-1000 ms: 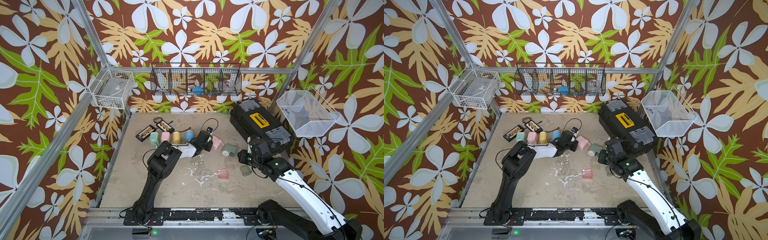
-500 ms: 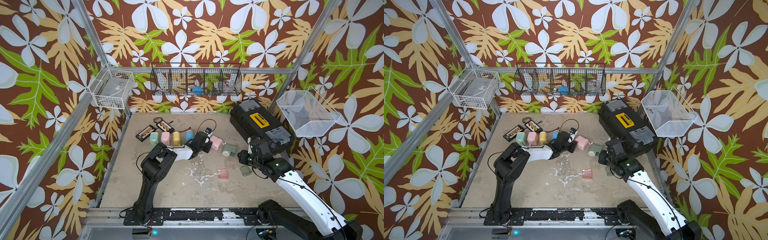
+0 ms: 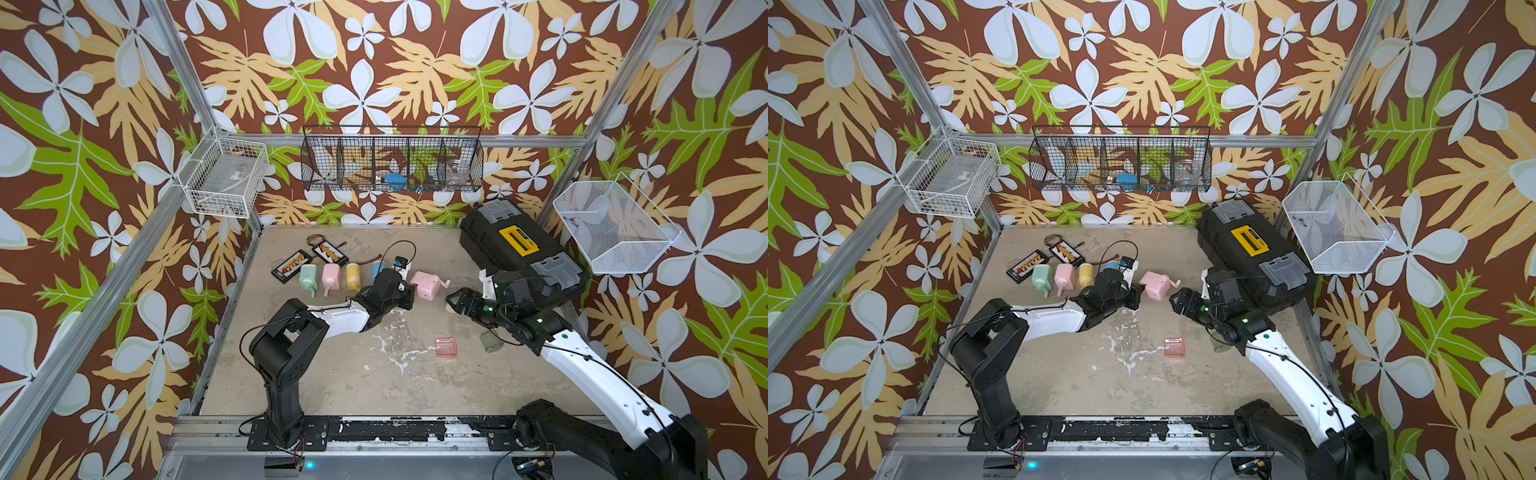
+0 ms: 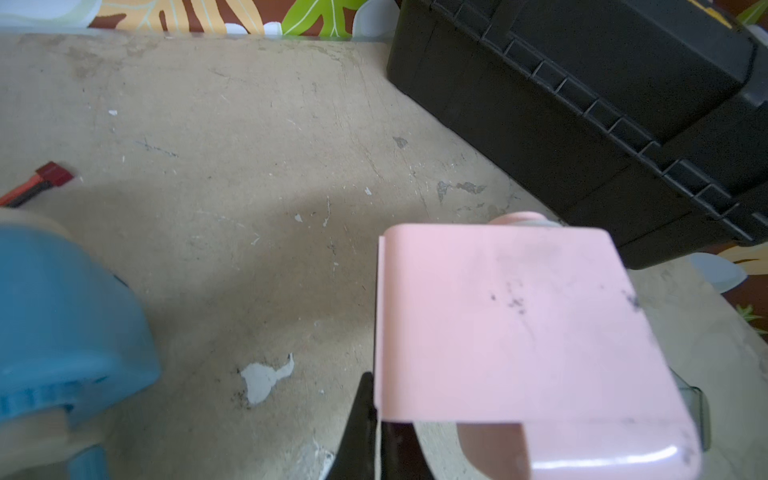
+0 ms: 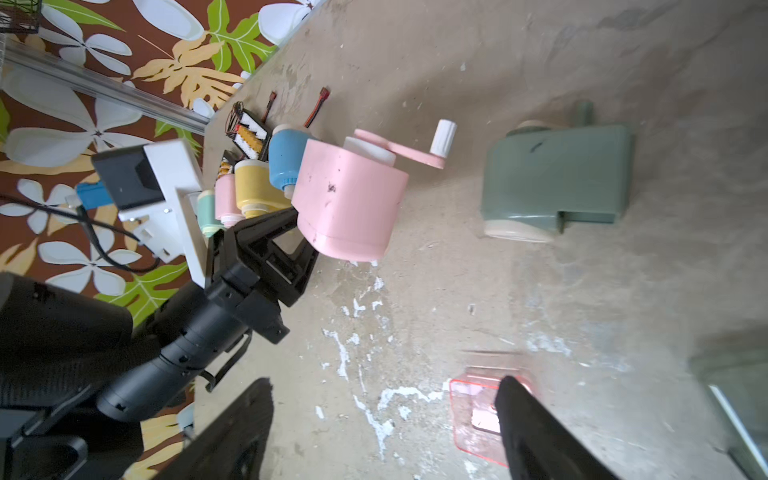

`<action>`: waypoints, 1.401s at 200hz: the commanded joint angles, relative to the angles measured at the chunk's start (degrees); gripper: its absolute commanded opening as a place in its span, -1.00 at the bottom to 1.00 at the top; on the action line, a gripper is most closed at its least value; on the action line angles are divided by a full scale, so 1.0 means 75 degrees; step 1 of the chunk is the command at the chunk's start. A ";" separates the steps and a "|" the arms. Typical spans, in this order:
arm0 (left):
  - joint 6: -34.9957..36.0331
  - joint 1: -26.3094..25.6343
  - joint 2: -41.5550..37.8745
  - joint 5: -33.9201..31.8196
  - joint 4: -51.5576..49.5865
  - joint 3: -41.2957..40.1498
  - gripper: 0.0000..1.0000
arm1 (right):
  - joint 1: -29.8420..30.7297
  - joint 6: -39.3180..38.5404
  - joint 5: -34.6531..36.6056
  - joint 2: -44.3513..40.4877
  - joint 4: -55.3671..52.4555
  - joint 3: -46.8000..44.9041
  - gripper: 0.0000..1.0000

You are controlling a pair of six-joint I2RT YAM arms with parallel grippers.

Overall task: Put the tray back into the pencil sharpener
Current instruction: Pick up the pencil sharpener from the center of the board.

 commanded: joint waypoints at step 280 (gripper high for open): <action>-0.1996 -0.0024 -0.4019 -0.1360 0.0235 -0.3091 0.72 | 0.0350 -0.1862 0.0147 0.2407 0.1425 0.0963 -0.40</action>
